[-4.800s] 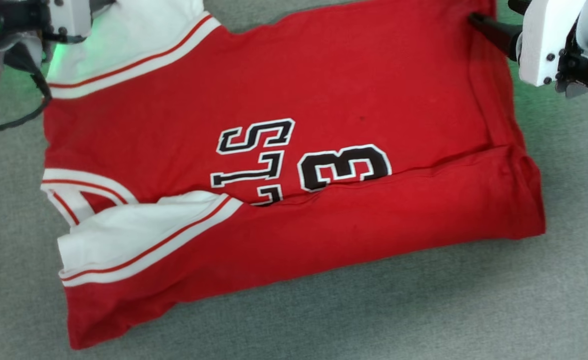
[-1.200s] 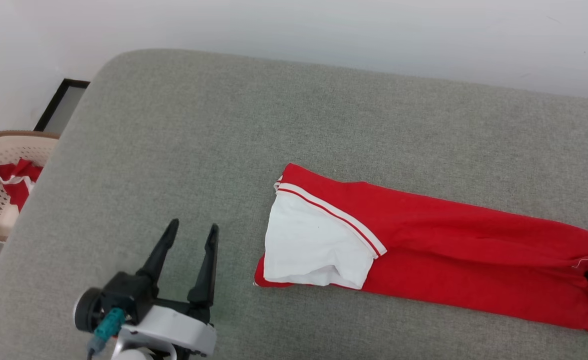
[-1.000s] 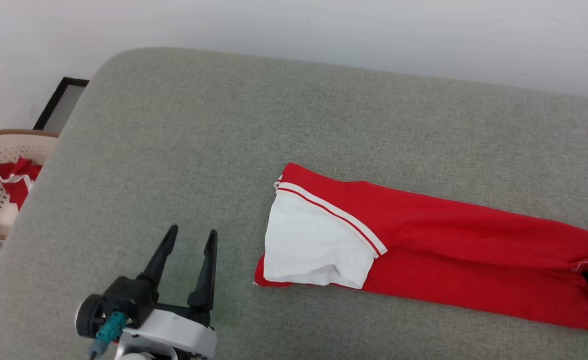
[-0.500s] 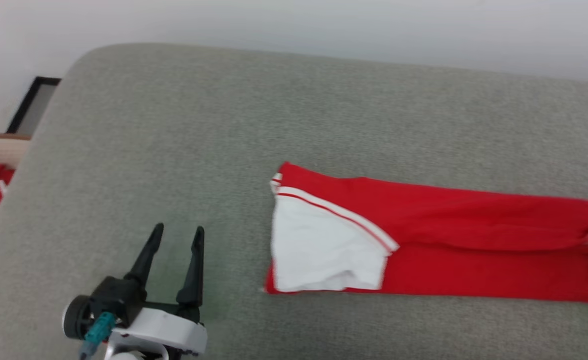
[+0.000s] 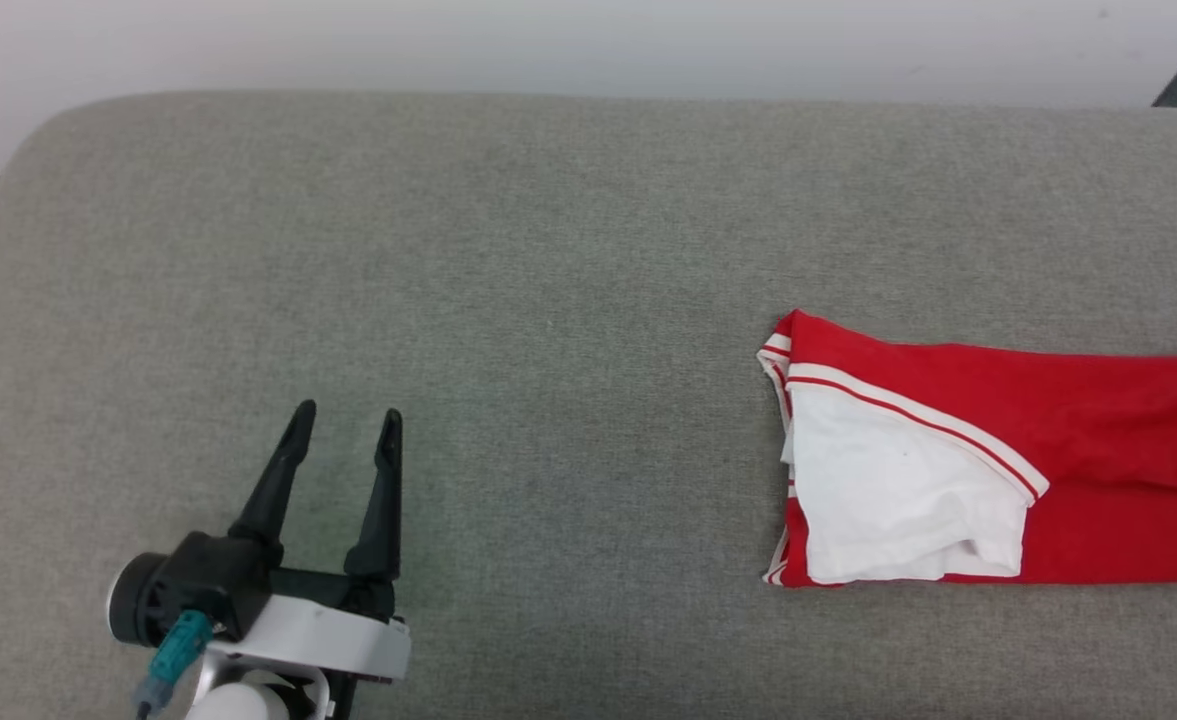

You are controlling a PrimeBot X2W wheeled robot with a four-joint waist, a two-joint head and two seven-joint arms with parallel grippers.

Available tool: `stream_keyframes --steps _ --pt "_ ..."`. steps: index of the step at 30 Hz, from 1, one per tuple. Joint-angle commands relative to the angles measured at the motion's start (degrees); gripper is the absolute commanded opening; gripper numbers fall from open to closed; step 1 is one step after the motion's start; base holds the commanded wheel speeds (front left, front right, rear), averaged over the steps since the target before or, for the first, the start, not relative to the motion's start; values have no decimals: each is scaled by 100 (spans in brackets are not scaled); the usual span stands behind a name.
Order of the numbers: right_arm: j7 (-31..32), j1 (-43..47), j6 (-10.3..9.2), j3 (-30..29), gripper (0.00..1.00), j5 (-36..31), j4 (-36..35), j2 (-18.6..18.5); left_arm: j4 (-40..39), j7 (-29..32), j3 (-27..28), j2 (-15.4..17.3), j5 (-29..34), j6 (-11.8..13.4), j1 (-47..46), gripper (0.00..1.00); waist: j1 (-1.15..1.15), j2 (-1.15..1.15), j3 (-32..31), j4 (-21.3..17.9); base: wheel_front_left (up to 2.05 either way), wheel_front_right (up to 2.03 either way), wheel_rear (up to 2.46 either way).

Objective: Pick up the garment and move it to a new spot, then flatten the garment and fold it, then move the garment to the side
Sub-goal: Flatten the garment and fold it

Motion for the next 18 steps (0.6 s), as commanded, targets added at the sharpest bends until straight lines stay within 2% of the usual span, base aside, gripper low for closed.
stream_keyframes --steps 1,4,8,18 --pt "-3 36 -9 -62 0 -36 2 24 -19 -4 -2 40 47 -10 -26 100 0 0 -3 -33 0 0 0" --pt "78 29 -9 -138 0 -140 -100 145 -42 -4 17 17 23 -10 10 100 0 0 -45 -64 0 0 0" --pt "348 179 -9 57 0 -196 -585 429 22 -4 -19 -1 -21 -10 99 100 0 0 -125 -72 0 0 0" --pt "1244 573 -9 842 0 173 -3056 1029 169 -4 -103 -25 -132 -11 244 100 0 0 -241 80 0 0 0"
